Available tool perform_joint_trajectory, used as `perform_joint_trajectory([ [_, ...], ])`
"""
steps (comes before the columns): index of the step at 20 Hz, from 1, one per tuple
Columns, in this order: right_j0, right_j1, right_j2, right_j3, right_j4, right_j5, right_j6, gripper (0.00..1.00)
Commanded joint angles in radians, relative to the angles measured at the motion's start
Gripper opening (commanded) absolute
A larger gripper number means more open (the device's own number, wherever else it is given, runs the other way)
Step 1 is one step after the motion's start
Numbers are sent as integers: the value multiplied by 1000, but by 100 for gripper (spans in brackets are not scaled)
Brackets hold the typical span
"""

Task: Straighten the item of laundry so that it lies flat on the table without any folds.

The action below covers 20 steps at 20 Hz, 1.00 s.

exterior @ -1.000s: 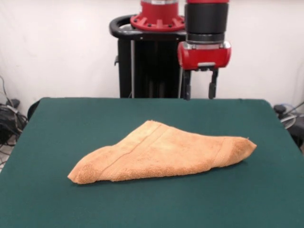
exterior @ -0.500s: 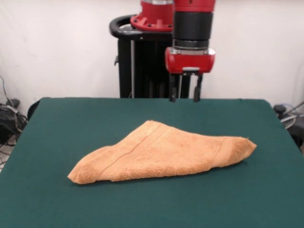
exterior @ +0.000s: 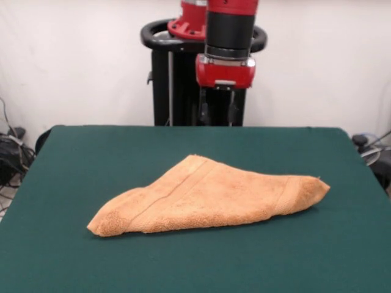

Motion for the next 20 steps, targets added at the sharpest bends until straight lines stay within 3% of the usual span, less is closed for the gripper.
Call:
perform_joint_trajectory([
  [1, 75, 98, -104, 18, -17, -112, 189, 100],
  [4, 83, 221, -128, -48, -23, -184, 175, 100],
  [8, 53, 291, -118, -100, -16, -206, 126, 100],
  [20, -15, 262, -62, -108, 13, -153, 53, 100],
])
